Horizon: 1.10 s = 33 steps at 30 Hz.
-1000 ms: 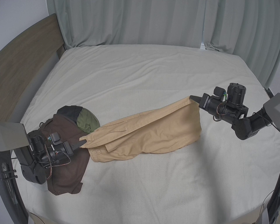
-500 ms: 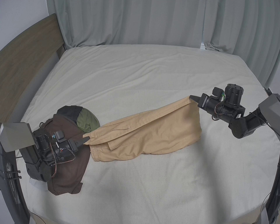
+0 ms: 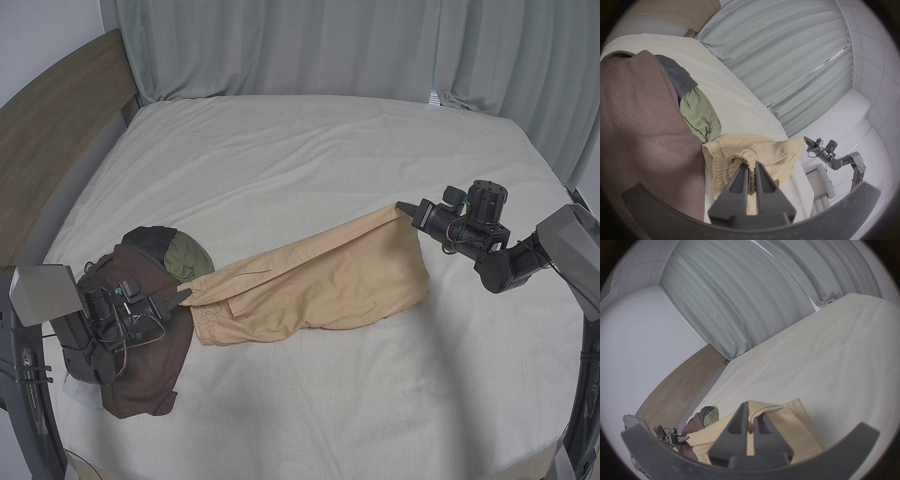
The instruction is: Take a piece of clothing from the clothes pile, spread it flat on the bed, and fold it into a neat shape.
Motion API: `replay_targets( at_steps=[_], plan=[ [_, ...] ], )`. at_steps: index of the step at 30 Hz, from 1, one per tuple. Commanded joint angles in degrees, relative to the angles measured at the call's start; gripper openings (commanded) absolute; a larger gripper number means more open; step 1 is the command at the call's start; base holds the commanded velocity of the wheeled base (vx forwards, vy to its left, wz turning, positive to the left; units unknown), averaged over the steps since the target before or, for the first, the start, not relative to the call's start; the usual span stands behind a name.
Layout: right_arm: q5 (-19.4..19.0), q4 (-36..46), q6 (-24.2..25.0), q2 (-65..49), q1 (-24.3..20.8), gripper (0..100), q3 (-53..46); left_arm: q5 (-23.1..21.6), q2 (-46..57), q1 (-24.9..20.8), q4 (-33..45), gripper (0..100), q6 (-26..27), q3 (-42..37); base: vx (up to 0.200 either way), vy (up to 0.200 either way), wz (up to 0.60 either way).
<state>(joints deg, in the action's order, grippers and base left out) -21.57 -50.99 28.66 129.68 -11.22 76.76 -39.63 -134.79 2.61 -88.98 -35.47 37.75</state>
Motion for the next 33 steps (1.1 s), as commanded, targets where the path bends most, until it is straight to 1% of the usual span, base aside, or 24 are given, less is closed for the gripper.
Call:
replay_targets(
  at_steps=[1,9,10,15,16,20,27,28,31,33],
  plan=[
    [0.0,-0.1,0.0,2.9,0.1,0,2.0,0.1,-1.6,0.1,-0.1,0,0.0,0.7,0.000,0.000,0.00],
    [0.2,-0.1,0.1,5.9,0.1,0,5.5,0.6,-2.8,0.0,-0.1,0,0.0,2.6,0.000,0.000,0.00],
    [0.2,-0.2,0.1,6.1,0.1,0,5.5,0.6,-3.2,0.0,-0.1,100,0.1,2.9,0.000,0.000,0.00],
    [0.2,-1.3,0.1,7.2,0.1,0,7.0,1.1,-3.5,0.0,-0.1,100,0.0,4.1,0.000,0.000,0.00],
    [0.3,-1.3,0.2,7.3,0.1,100,7.3,1.2,-3.5,0.0,-0.1,100,0.0,4.3,0.000,0.000,0.00],
    [0.5,-1.3,0.2,7.7,0.1,100,8.1,1.4,-3.3,0.3,-0.1,100,-0.1,4.7,0.000,0.000,0.00],
    [0.4,-3.2,0.3,5.1,-0.1,100,5.2,1.4,-2.1,0.4,-0.1,100,-0.1,3.8,0.000,0.000,0.00],
    [0.3,-5.0,0.3,4.1,-0.3,100,2.9,1.3,-1.7,0.3,-0.1,100,-0.1,3.3,0.000,0.000,0.00],
    [0.3,-6.4,0.9,1.6,-0.8,100,-2.6,1.2,-0.5,0.1,-0.1,100,0.0,2.1,0.000,0.000,0.00],
    [0.1,-6.3,3.2,0.0,-0.9,100,-5.7,1.2,0.3,0.0,-0.1,100,0.1,1.6,0.000,0.000,0.00]
  ],
)
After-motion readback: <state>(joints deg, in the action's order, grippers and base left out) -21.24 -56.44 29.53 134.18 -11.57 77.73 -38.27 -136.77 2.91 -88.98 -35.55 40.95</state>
